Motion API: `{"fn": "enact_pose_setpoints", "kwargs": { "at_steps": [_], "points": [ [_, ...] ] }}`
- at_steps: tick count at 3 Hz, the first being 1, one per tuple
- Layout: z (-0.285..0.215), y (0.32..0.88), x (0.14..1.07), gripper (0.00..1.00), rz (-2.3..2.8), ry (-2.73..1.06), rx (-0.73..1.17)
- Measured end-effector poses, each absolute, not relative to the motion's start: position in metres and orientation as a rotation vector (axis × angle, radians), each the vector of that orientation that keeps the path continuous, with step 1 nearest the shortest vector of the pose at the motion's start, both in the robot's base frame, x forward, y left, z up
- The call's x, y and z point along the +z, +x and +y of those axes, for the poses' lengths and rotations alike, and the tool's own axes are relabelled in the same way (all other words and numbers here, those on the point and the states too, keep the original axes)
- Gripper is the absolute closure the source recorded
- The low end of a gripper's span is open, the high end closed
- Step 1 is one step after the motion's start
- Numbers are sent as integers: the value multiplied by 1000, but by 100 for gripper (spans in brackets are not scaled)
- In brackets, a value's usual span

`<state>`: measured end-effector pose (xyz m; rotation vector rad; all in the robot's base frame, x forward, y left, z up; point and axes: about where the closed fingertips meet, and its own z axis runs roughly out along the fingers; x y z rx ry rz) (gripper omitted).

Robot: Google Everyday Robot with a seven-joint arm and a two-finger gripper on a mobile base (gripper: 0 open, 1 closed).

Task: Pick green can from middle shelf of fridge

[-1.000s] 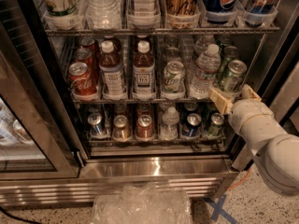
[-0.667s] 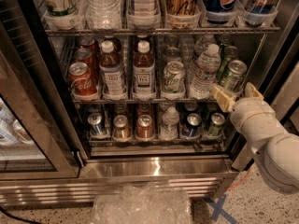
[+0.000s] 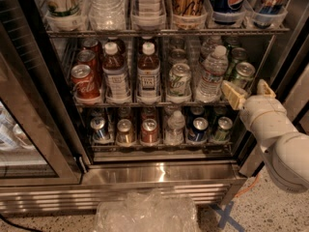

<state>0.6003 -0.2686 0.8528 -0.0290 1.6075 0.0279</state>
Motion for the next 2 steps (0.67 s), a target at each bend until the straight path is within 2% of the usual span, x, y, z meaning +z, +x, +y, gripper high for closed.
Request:
{"fn": "enact_pose_setpoints", "kwargs": {
  "at_steps": [2],
  "points": [
    [-276, 625, 854, 27, 1599, -47, -23]
  ]
}}
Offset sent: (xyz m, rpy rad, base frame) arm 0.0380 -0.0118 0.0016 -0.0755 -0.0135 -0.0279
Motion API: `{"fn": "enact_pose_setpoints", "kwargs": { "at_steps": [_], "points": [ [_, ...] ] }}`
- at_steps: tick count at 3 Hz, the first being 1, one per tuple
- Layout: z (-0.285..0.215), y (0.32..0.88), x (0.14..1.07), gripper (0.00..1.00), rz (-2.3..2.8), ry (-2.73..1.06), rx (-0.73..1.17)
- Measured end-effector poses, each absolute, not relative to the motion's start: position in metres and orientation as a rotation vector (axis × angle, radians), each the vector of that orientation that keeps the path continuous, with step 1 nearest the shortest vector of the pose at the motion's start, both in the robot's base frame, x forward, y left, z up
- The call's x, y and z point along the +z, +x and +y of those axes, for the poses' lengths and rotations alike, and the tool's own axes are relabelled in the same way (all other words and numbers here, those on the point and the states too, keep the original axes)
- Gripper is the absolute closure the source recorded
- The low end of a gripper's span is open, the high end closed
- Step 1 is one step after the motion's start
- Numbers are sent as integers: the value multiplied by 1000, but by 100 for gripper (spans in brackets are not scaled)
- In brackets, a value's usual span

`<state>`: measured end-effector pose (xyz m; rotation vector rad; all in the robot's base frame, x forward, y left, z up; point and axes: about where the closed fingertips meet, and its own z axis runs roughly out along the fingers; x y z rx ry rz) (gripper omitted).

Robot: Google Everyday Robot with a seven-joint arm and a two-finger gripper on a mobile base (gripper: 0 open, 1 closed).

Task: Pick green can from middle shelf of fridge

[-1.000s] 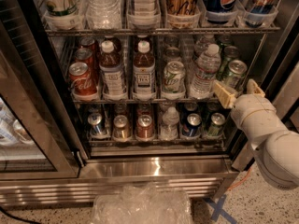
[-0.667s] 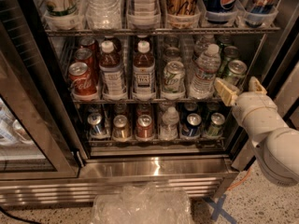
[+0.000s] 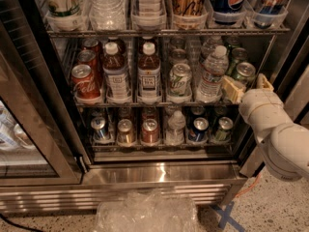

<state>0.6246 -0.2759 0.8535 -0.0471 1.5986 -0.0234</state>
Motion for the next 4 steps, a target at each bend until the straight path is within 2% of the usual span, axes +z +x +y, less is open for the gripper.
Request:
{"fn": "enact_pose_setpoints", "kwargs": {
  "at_steps": [1, 2, 4],
  "points": [
    [-276, 636, 854, 27, 1595, -60, -36],
    [-277, 642, 853, 46, 1596, -64, -40],
    [-277, 642, 854, 93, 1595, -64, -39]
  ]
}}
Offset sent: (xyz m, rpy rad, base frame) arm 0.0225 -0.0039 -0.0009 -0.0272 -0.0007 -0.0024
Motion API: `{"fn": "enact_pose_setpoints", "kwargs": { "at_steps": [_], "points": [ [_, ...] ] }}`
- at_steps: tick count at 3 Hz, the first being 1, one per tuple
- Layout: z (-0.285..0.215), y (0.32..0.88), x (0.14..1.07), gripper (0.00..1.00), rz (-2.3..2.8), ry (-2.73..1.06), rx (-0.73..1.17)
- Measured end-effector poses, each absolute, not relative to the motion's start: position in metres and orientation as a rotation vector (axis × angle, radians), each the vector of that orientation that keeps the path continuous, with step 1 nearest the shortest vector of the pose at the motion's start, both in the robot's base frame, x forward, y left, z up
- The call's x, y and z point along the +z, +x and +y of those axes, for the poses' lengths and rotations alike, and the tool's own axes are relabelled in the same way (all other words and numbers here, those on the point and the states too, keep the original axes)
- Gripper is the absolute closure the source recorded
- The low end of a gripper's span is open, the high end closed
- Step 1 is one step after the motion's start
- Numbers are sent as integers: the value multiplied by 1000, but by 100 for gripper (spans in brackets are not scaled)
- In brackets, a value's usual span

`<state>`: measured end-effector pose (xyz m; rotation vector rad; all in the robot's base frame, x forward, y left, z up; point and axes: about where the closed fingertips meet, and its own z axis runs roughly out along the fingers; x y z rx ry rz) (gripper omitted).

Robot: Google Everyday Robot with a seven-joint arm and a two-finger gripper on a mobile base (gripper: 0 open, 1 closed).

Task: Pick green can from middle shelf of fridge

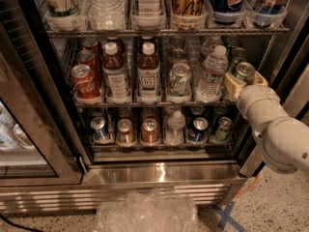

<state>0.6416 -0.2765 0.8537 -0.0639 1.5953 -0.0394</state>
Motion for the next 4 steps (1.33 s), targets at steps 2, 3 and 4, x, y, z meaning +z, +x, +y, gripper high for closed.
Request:
{"fn": "enact_pose_setpoints", "kwargs": {
  "at_steps": [2, 3, 4],
  "points": [
    [-267, 633, 914, 100, 1536, -141, 11],
    [-258, 618, 934, 100, 1568, -204, 88],
    [-255, 590, 935, 100, 1665, -229, 189]
  ]
}}
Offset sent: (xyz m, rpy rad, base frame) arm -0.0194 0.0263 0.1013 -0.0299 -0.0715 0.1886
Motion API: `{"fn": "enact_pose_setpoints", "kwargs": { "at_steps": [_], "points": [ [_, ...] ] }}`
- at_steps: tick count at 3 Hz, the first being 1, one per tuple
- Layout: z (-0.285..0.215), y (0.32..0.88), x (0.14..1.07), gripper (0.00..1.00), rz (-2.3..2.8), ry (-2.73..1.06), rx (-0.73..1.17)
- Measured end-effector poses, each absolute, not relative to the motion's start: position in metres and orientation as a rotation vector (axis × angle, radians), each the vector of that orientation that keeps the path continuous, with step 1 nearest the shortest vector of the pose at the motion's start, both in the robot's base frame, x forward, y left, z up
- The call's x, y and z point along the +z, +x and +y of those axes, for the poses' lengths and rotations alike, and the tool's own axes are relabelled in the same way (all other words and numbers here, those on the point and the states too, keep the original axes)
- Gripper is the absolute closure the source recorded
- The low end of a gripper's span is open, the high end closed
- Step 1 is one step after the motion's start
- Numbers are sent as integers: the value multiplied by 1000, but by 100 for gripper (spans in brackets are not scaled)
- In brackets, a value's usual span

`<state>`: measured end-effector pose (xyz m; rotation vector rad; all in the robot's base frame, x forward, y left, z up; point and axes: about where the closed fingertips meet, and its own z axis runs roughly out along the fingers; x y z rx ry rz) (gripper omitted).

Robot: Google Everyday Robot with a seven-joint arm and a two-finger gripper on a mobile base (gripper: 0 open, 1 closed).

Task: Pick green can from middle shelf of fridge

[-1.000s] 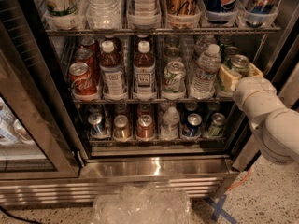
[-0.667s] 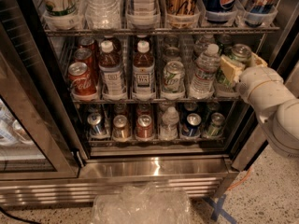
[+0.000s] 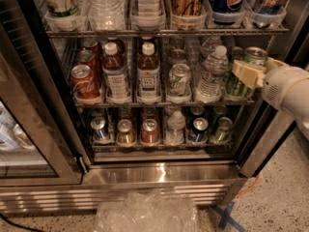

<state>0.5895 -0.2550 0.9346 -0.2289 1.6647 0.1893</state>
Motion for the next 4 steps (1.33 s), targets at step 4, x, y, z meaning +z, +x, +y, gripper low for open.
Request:
{"fn": "enact_pose_setpoints", "kwargs": {
  "at_steps": [4],
  "points": [
    [-228, 531, 948, 100, 1764, -395, 424]
  ]
}}
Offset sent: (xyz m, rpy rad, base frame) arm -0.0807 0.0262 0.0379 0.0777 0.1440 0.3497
